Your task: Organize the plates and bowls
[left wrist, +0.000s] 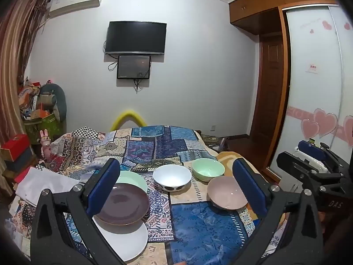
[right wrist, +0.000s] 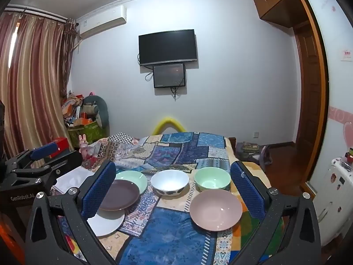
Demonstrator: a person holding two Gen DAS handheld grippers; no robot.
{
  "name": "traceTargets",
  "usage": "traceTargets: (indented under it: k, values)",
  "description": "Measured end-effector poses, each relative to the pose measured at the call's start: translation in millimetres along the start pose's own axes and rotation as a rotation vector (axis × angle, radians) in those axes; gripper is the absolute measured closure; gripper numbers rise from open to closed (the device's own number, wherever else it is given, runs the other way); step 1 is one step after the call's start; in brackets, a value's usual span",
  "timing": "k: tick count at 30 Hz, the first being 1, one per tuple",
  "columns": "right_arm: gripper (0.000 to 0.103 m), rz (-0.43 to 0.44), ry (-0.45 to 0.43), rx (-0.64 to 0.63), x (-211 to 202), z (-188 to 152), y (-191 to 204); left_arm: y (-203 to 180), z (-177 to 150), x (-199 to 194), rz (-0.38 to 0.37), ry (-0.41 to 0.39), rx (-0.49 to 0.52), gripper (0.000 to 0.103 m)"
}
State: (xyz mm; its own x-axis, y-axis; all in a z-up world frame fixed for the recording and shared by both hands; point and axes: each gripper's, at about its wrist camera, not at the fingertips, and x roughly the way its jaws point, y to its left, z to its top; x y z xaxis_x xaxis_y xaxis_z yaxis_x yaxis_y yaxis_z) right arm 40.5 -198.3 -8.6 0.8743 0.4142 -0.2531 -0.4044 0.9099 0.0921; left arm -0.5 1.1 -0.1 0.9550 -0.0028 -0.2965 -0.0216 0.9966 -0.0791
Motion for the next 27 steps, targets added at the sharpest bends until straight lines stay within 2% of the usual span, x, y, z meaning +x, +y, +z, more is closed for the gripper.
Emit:
traceTargets:
  k: [8,9,16,27]
  values:
    - [0.000,0.001,0.000,0.005,1.1,3.2,3.6,3.8,1.5,5.0,0.029,0.008,0.008,0.000]
    - [0.000,0.003,-0.001,0.006,1.1,3.0,3.1,-5.1,0.1,0.6,0.009,-0.016,0.025,0.000]
    - [0.000,0.004,-0.003,0.008,-2.5,5.3,5.1,-15.5,-3.2,4.1,0.019,-0.014,0.030,0.000]
    - [0.000,0.004,-0.003,0.009,-2.1,5.7,6.0,-3.9,-0.9,-1.9,0.012,-0.012,0.026,0.000]
